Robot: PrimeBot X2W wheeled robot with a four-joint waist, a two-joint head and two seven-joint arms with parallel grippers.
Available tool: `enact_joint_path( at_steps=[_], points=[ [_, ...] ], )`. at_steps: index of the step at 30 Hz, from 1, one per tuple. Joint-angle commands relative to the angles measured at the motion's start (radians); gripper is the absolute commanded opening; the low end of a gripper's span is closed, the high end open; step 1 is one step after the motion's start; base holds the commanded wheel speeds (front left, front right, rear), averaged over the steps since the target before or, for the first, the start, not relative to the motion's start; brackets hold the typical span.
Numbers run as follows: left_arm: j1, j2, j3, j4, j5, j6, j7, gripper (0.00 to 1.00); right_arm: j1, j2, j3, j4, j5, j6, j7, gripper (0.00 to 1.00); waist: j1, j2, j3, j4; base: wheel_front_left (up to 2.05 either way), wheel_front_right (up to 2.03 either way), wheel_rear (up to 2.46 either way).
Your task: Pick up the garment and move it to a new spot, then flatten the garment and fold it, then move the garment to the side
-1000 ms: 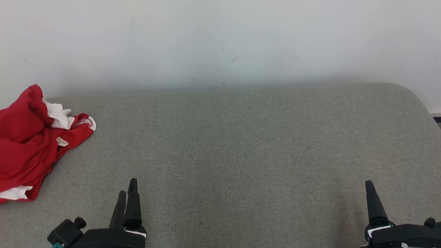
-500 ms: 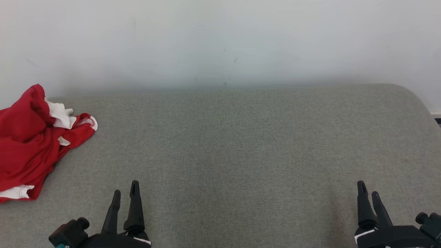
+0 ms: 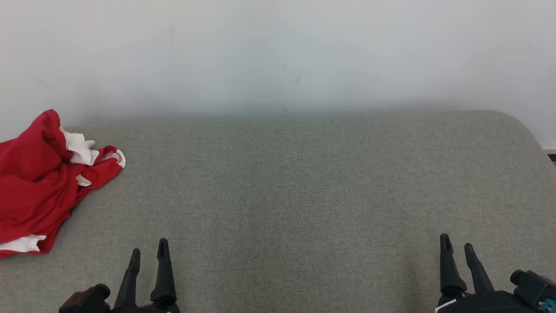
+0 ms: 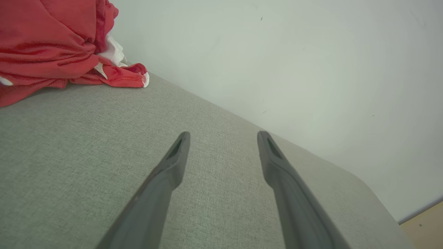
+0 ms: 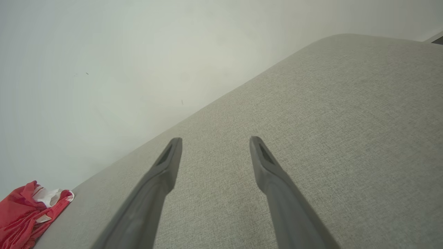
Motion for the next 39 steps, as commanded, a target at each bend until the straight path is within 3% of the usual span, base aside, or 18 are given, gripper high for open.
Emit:
enact_joint_path(
  at_steps=[1, 24, 39],
  points=[
    [0.001, 0.002, 0.008, -0.013, 0.035, 0.005, -0.009, 1.00, 0.002, -0.010, 0.010, -0.008, -0.034, 0.006, -0.014, 1.00, 0.0000, 0.0000, -0.002, 0.001, 0.00, 0.00, 0.00],
    [0.061, 0.003, 0.083, -0.039, 0.264, 0.000, -0.036, 1.00, 0.044, -0.011, 0.057, -0.022, -0.255, 0.006, -0.093, 1.00, 0.0000, 0.0000, -0.019, 0.013, 0.00, 0.00, 0.00],
    [0.094, 0.003, 0.125, -0.073, 0.397, -0.041, -0.054, 1.00, 0.064, -0.011, 0.079, -0.042, -0.370, 0.006, -0.137, 1.00, 0.0000, 0.0000, -0.024, 0.022, 0.00, 0.00, 0.00]
  ],
)
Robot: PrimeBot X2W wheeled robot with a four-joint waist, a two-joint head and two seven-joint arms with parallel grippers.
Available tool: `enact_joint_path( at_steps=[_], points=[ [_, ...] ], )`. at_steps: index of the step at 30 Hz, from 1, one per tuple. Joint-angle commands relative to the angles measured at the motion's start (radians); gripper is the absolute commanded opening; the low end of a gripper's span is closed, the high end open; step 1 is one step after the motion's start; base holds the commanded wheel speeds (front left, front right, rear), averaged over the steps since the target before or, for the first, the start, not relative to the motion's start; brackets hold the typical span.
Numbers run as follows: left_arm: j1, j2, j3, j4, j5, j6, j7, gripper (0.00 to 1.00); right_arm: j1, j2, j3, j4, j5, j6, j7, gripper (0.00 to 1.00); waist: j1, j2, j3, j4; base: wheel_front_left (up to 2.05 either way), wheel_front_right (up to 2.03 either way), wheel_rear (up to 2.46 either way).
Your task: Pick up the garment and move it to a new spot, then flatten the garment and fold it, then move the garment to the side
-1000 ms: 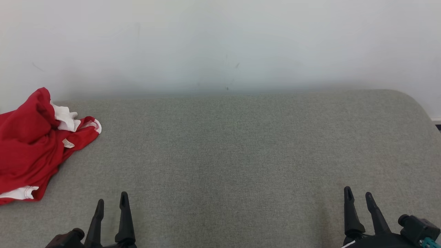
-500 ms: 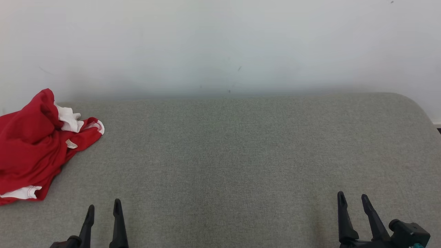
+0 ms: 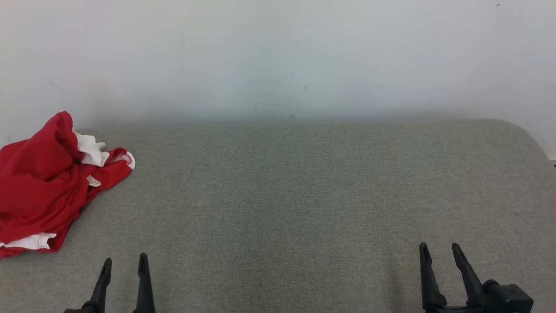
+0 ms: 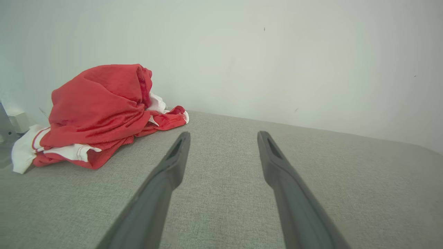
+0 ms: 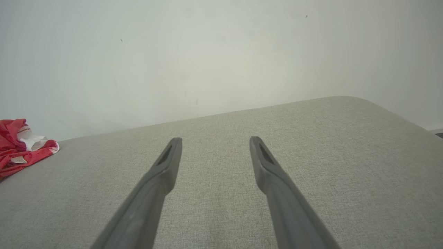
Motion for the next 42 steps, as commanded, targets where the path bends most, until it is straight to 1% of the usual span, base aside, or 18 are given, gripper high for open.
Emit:
enact_joint_path(
  at_steps=[1, 4, 20, 42],
  points=[
    [0.015, 0.002, 0.012, -0.011, 0.035, -0.005, -0.009, 1.00, 0.011, -0.005, 0.007, -0.008, -0.031, 0.003, -0.012, 1.00, 0.0000, 0.0000, -0.001, 0.002, 0.00, 0.00, 0.00],
    [0.023, 0.002, 0.026, -0.013, 0.068, -0.006, -0.013, 1.00, 0.016, -0.005, 0.014, -0.010, -0.062, 0.003, -0.024, 1.00, 0.0000, 0.0000, -0.003, 0.005, 0.00, 0.00, 0.00],
    [0.052, 0.003, 0.042, -0.013, 0.175, -0.014, -0.027, 1.00, 0.033, -0.005, 0.023, -0.005, -0.155, 0.004, -0.062, 1.00, 0.0000, 0.0000, -0.010, 0.008, 0.00, 0.00, 0.00],
    [0.059, 0.002, 0.045, 0.032, 0.144, -0.023, -0.027, 1.00, 0.038, -0.005, 0.009, 0.030, -0.068, 0.004, -0.060, 1.00, 0.0000, 0.0000, -0.022, 0.006, 0.00, 0.00, 0.00]
  ],
)
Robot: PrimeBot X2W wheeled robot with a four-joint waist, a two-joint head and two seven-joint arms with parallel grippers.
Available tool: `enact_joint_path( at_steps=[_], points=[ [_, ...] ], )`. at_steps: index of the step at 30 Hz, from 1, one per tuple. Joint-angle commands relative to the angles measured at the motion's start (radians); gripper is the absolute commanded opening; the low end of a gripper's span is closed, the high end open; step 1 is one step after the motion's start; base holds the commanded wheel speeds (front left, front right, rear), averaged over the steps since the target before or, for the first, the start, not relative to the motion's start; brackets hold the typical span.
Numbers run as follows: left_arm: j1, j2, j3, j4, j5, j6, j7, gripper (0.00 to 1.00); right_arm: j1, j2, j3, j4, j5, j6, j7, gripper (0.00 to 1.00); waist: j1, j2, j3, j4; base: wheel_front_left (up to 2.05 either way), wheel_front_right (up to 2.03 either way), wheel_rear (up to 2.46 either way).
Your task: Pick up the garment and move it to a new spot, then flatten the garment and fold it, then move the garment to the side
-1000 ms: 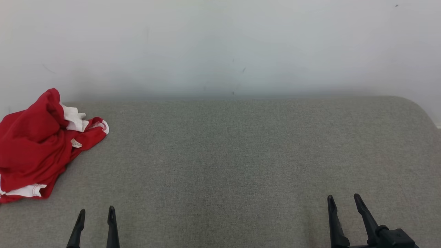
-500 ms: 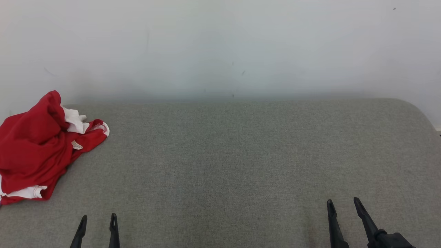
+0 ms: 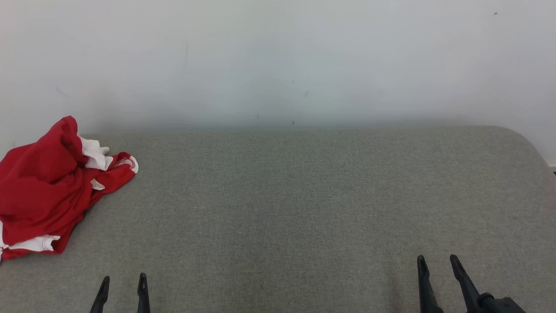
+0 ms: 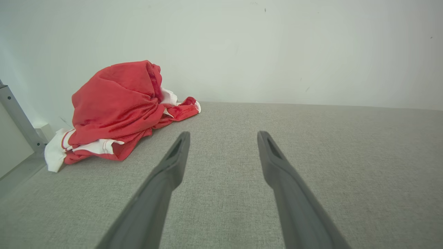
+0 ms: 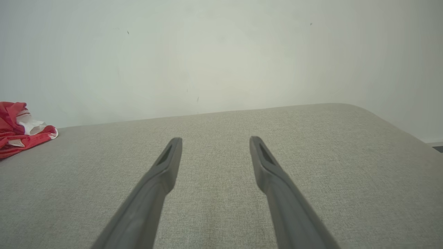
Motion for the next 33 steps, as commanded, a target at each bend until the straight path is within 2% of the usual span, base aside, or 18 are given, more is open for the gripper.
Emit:
enact_joint_path(
  at_steps=[1, 33],
  points=[
    [0.012, 0.002, -0.001, 0.005, -0.017, -0.005, -0.006, 1.00, 0.003, -0.002, -0.002, 0.003, 0.010, 0.004, -0.003, 1.00, 0.0000, 0.0000, 0.001, 0.000, 0.00, 0.00, 0.00],
    [0.005, 0.002, -0.001, 0.008, -0.033, -0.006, -0.006, 1.00, -0.004, -0.002, 0.003, 0.015, 0.034, 0.003, -0.003, 1.00, 0.0000, 0.0000, 0.004, 0.004, 0.00, 0.00, 0.00]
  ],
)
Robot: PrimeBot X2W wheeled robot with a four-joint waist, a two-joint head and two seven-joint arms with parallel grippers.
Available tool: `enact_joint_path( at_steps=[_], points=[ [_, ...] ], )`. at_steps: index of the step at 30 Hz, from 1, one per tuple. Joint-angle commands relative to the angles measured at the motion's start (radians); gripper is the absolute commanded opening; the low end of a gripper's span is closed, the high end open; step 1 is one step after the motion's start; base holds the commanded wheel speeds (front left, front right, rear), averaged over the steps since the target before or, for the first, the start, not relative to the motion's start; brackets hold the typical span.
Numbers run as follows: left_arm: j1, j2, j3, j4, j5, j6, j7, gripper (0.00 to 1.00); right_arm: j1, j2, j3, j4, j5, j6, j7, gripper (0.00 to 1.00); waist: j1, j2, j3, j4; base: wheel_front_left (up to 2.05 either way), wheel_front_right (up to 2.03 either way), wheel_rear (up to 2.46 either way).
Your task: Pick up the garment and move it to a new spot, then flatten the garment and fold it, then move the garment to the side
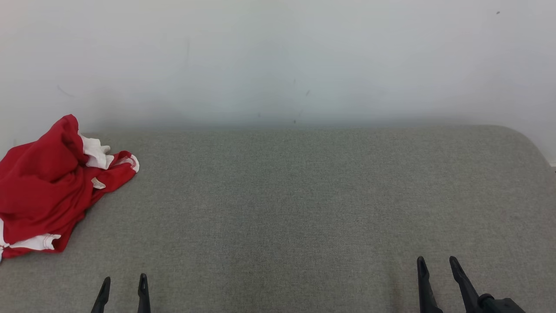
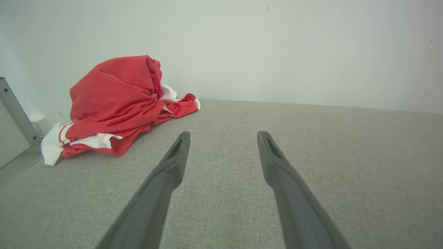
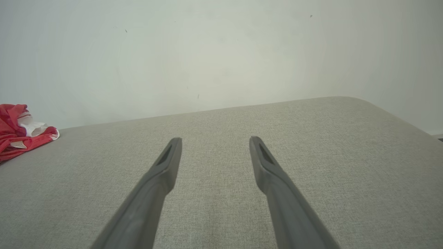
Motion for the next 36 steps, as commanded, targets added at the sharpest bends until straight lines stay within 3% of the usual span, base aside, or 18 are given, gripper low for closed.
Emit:
enact_joint_path(
  at_steps=[1, 20, 36],
  points=[
    [0.006, 0.002, 0.001, 0.000, -0.006, -0.001, -0.006, 1.00, -0.003, -0.002, 0.002, 0.002, 0.003, 0.003, -0.003, 1.00, 0.0000, 0.0000, -0.001, -0.001, 0.00, 0.00, 0.00],
    [0.000, 0.002, 0.009, 0.007, 0.001, 0.000, -0.006, 1.00, 0.010, -0.002, 0.006, -0.005, 0.016, 0.003, -0.003, 1.00, 0.0000, 0.0000, -0.007, 0.037, 0.00, 0.00, 0.00],
    [0.007, 0.018, 0.015, 0.005, 0.014, 0.000, -0.005, 1.00, 0.022, -0.002, 0.009, -0.003, 0.048, 0.003, -0.003, 1.00, 0.0000, 0.0000, -0.004, 0.241, 0.00, 0.00, 0.00]
  ],
)
